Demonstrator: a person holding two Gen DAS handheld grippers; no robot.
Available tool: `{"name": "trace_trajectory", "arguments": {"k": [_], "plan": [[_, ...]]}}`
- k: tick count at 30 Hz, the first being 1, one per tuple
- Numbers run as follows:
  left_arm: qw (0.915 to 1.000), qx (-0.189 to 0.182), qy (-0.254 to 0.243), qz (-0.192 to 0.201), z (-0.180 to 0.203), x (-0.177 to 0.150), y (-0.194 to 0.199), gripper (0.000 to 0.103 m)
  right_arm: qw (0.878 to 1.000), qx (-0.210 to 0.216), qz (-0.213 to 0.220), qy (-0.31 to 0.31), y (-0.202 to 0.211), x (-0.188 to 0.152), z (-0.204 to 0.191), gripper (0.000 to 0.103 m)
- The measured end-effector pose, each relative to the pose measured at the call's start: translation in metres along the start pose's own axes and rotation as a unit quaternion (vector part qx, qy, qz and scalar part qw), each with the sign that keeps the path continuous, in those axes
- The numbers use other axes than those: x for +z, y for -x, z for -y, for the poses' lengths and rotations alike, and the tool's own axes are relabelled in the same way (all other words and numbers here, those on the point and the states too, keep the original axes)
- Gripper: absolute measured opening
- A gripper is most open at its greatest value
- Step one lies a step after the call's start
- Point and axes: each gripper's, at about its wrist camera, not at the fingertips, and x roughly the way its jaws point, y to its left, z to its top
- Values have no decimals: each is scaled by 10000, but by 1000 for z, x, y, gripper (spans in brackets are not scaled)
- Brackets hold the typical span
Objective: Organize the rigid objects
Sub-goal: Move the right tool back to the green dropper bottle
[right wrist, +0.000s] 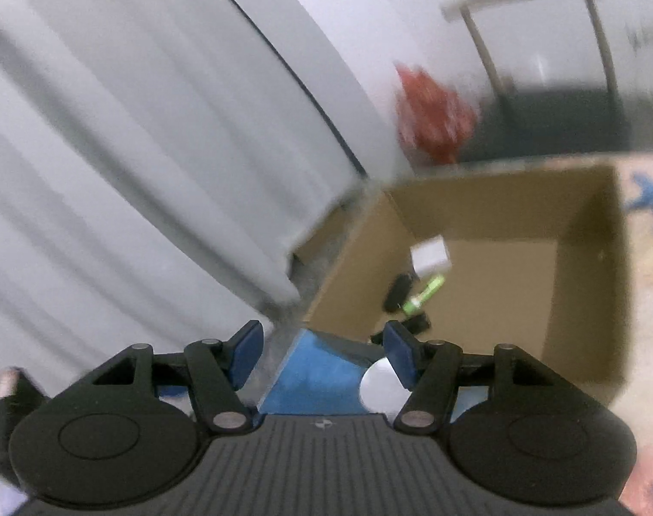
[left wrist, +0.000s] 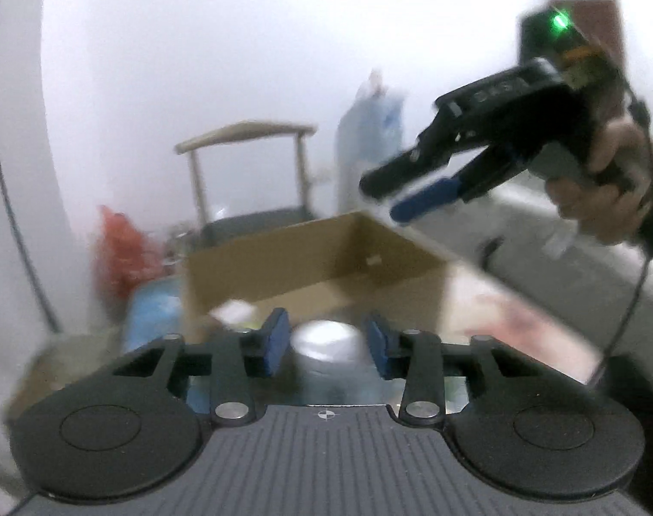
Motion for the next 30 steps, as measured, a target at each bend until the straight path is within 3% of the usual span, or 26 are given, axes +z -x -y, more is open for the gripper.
{"name": "trace_trajectory", "arguments": {"k": [3,5,8,14,24,30], "plan": [[9995,-146,-126,258,36,-33,-1,45,9964,-491,552,411,40,-35,-6,65],[9989,-298,-232,280,57,-48,-14,45,9946,-645,652,495,51,-56,-3,65],[9988,-469,10,142,75,-63,-43,45,9940,-794,703,280,53,-89,10,64],[9995,-173,231,91,95,-72,-82,44,9918,-1023,736,-228,33,-132,52,64],[9980,-2,626,-23,90,-73,-107,44,9881,-849,825,-978,30,-162,98,64],[9986,100,505,-122,90,-74,-120,44,9864,-641,700,-1342,20,-175,115,65]]}}
